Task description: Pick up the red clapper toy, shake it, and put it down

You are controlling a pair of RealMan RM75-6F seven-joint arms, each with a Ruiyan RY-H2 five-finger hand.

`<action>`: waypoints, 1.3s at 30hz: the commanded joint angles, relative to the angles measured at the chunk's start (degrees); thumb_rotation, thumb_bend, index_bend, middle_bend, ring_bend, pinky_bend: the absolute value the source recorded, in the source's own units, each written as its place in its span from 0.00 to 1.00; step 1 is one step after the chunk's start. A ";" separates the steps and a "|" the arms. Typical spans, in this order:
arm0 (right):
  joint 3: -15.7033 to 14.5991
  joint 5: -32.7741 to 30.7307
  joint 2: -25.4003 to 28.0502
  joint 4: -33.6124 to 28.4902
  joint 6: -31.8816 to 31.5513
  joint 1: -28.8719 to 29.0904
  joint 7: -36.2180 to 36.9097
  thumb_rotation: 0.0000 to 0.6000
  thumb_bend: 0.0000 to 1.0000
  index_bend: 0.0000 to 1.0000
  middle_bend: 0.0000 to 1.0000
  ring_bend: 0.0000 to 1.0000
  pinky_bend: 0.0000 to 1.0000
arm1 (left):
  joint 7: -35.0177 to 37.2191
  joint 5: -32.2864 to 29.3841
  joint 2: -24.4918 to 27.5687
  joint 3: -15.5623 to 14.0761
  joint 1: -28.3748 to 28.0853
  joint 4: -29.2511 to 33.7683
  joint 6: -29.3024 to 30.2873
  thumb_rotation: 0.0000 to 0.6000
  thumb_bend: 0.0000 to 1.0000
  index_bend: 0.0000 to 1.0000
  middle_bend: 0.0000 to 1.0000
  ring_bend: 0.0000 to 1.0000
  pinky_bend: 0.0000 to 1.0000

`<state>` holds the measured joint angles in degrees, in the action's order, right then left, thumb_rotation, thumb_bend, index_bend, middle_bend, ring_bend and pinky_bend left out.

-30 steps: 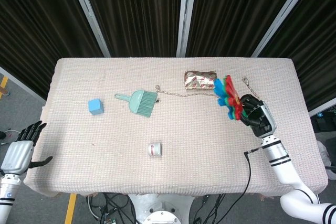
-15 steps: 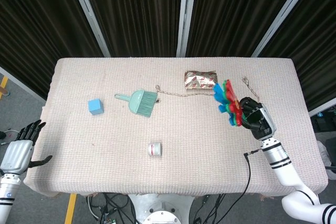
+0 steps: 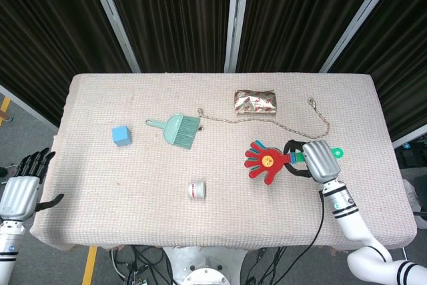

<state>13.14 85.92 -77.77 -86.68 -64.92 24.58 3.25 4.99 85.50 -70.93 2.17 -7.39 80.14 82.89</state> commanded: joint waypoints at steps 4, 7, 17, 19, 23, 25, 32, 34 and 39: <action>-1.97 -2.31 -5.00 4.18 -3.29 -0.49 11.48 1.00 0.46 0.94 0.70 0.74 1.00 | 0.76 0.64 -0.77 0.15 0.12 -0.94 0.71 1.00 0.16 0.04 0.02 0.00 0.06; -2.22 -2.27 -6.03 5.93 -4.37 -0.92 15.59 1.00 0.40 0.82 0.61 0.63 1.00 | 1.06 0.55 -0.69 0.05 0.06 -0.89 0.34 1.00 0.16 0.04 0.02 0.00 0.06; -5.59 -5.33 -1.80 5.79 5.48 1.11 15.68 1.00 0.06 0.00 0.01 0.00 0.00 | 1.88 0.12 -0.58 -0.18 0.01 -0.91 -0.55 1.00 0.16 0.03 0.02 0.00 0.06; -5.32 -7.22 -1.55 5.06 5.50 0.90 12.30 1.00 0.03 0.00 0.00 0.00 0.00 | 2.15 0.02 -0.56 -0.25 0.04 -0.94 -0.73 1.00 0.16 0.03 0.02 0.00 0.06; -4.60 -8.25 -1.27 3.52 3.11 0.14 9.46 1.00 0.01 0.00 0.00 0.00 0.00 | 2.45 -0.13 -0.47 -0.31 0.06 -0.96 -0.97 1.00 0.16 0.03 0.02 0.00 0.06; -4.44 -8.01 -0.25 2.12 2.28 -0.17 9.57 1.00 0.01 0.00 0.00 0.00 0.00 | 2.52 -0.12 -0.40 -0.26 0.06 -0.89 -0.89 1.00 0.16 0.03 0.02 0.00 0.06; -6.19 -2.94 3.48 0.00 -5.49 -3.62 7.82 1.00 0.03 0.00 0.00 0.00 0.00 | 2.17 -0.01 0.01 -0.17 0.19 -0.17 -0.45 1.00 0.16 0.03 0.02 0.00 0.06; -7.33 -1.21 4.10 0.55 -9.04 -5.42 3.73 1.00 0.04 0.00 0.00 0.00 0.00 | 1.88 0.05 0.38 -0.11 0.15 0.34 -0.36 1.00 0.16 0.03 0.02 0.00 0.06; -9.73 -0.94 5.15 -0.18 -14.38 -9.86 -6.52 1.00 0.06 0.00 0.00 0.00 0.00 | 1.26 0.24 1.41 -0.01 0.12 1.34 -0.11 1.00 0.16 0.03 0.02 0.00 0.06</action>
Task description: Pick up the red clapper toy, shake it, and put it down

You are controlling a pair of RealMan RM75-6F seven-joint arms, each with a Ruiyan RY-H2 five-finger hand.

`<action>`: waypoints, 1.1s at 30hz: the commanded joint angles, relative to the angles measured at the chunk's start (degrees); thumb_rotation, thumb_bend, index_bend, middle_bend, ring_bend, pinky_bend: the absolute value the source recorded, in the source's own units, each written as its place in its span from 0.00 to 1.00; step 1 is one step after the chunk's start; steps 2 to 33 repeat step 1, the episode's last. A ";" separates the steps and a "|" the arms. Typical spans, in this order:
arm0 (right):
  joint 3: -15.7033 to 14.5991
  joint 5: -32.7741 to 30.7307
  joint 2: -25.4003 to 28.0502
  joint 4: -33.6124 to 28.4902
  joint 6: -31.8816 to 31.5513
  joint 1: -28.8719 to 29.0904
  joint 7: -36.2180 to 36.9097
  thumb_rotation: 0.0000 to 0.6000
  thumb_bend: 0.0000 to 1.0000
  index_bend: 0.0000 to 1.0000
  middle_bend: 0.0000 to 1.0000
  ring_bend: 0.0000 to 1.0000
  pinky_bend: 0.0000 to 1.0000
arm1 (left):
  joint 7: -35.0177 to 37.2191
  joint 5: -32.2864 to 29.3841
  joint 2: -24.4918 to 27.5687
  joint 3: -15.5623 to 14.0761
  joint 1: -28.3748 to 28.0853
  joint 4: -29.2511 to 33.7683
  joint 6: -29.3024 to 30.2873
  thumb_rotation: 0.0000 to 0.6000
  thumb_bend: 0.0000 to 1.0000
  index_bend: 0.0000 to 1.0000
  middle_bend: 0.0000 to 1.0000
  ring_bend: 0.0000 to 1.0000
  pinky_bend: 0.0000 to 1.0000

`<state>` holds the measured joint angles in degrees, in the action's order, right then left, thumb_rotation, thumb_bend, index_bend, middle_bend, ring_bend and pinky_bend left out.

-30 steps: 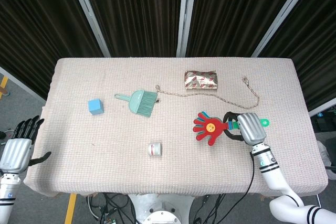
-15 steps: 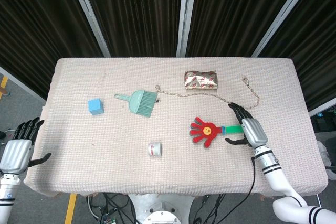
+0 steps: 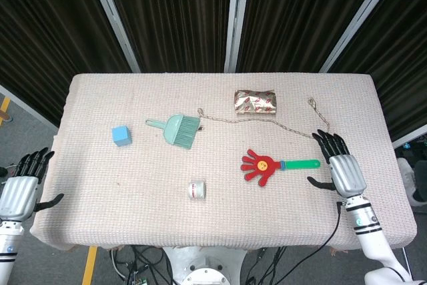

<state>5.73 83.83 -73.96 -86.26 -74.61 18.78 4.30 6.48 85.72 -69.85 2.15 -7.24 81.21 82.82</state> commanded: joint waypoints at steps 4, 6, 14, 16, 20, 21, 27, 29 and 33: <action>-2.54 1.08 1.45 -0.85 -5.30 -4.64 -8.29 1.00 0.06 0.00 0.00 0.00 0.00 | -0.30 0.01 0.48 -0.02 -0.04 0.41 -0.11 1.00 0.16 0.03 0.02 0.00 0.06; -2.54 1.08 1.45 -0.85 -5.30 -4.64 -8.29 1.00 0.06 0.00 0.00 0.00 0.00 | -0.30 0.01 0.48 -0.02 -0.04 0.41 -0.11 1.00 0.16 0.03 0.02 0.00 0.06; -2.54 1.08 1.45 -0.85 -5.30 -4.64 -8.29 1.00 0.06 0.00 0.00 0.00 0.00 | -0.30 0.01 0.48 -0.02 -0.04 0.41 -0.11 1.00 0.16 0.03 0.02 0.00 0.06; -2.54 1.08 1.45 -0.85 -5.30 -4.64 -8.29 1.00 0.06 0.00 0.00 0.00 0.00 | -0.30 0.01 0.48 -0.02 -0.04 0.41 -0.11 1.00 0.16 0.03 0.02 0.00 0.06; -2.54 1.08 1.45 -0.85 -5.30 -4.64 -8.29 1.00 0.06 0.00 0.00 0.00 0.00 | -0.30 0.01 0.48 -0.02 -0.04 0.41 -0.11 1.00 0.16 0.03 0.02 0.00 0.06; -2.54 1.08 1.45 -0.85 -5.30 -4.64 -8.29 1.00 0.06 0.00 0.00 0.00 0.00 | -0.30 0.01 0.48 -0.02 -0.04 0.41 -0.11 1.00 0.16 0.03 0.02 0.00 0.06; -2.54 1.08 1.45 -0.85 -5.30 -4.64 -8.29 1.00 0.06 0.00 0.00 0.00 0.00 | -0.30 0.01 0.48 -0.02 -0.04 0.41 -0.11 1.00 0.16 0.03 0.02 0.00 0.06; -2.54 1.08 1.45 -0.85 -5.30 -4.64 -8.29 1.00 0.06 0.00 0.00 0.00 0.00 | -0.30 0.01 0.48 -0.02 -0.04 0.41 -0.11 1.00 0.16 0.03 0.02 0.00 0.06; -2.54 1.08 1.45 -0.85 -5.30 -4.64 -8.29 1.00 0.06 0.00 0.00 0.00 0.00 | -0.30 0.01 0.48 -0.02 -0.04 0.41 -0.11 1.00 0.16 0.03 0.02 0.00 0.06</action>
